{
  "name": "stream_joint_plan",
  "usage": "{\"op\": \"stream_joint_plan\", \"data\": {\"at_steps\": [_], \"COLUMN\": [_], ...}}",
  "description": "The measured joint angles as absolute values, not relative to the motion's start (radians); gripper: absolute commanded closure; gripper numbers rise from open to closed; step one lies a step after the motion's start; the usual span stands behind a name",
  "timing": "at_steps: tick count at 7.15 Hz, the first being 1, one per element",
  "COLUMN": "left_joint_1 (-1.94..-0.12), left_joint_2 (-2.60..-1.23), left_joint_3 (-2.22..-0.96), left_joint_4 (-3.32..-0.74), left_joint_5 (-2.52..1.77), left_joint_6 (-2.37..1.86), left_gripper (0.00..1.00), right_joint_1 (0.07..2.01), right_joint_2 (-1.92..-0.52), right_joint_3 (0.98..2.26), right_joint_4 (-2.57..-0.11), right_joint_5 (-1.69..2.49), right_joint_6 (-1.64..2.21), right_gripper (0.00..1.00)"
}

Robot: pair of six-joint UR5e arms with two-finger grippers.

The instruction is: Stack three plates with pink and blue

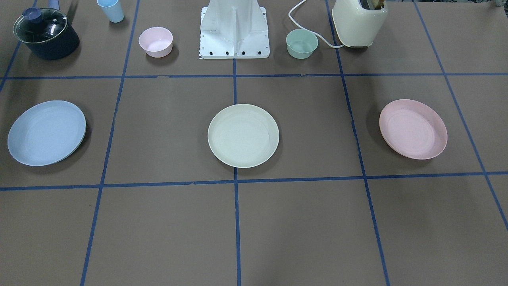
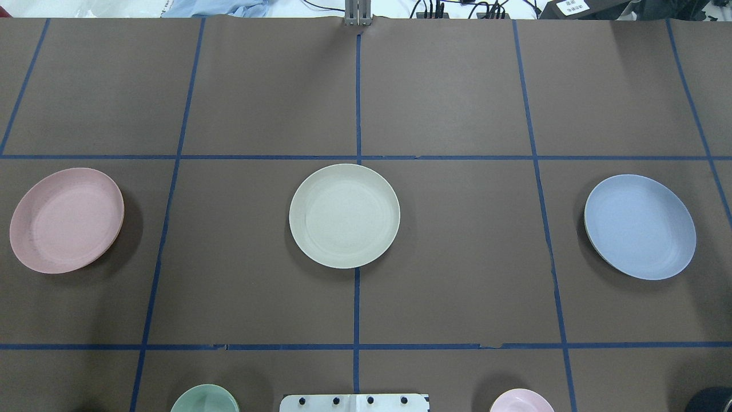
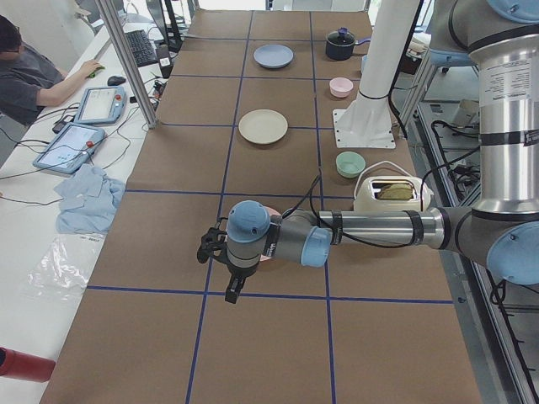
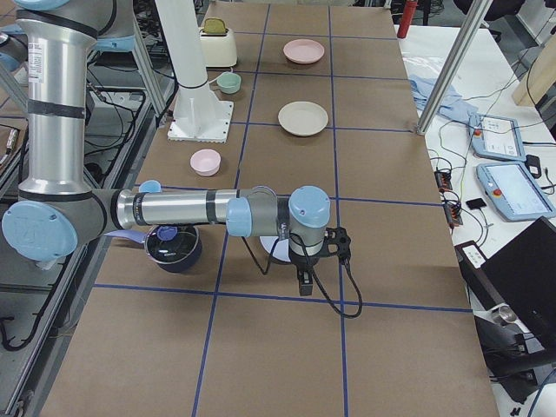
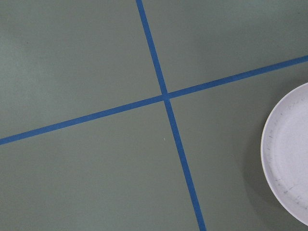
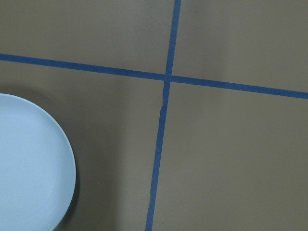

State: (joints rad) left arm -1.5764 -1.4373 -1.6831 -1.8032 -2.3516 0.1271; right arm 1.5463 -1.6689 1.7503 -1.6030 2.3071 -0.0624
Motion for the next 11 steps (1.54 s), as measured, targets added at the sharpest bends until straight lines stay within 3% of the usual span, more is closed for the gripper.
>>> {"op": "stream_joint_plan", "data": {"at_steps": [6, 11], "left_joint_1": [-1.574, -1.565], "left_joint_2": [-1.437, -1.579], "left_joint_3": [-1.676, -1.601], "left_joint_4": [-2.016, -2.358], "left_joint_5": [-2.34, -2.339], "left_joint_6": [0.131, -0.084], "left_gripper": [0.0, 0.0], "right_joint_1": [1.546, 1.536], "right_joint_2": [-1.669, -1.653], "right_joint_3": [1.753, 1.77], "right_joint_4": [-1.593, -1.275], "right_joint_5": [2.305, 2.3], "right_joint_6": [-0.063, 0.022], "right_gripper": [0.0, 0.0]}}
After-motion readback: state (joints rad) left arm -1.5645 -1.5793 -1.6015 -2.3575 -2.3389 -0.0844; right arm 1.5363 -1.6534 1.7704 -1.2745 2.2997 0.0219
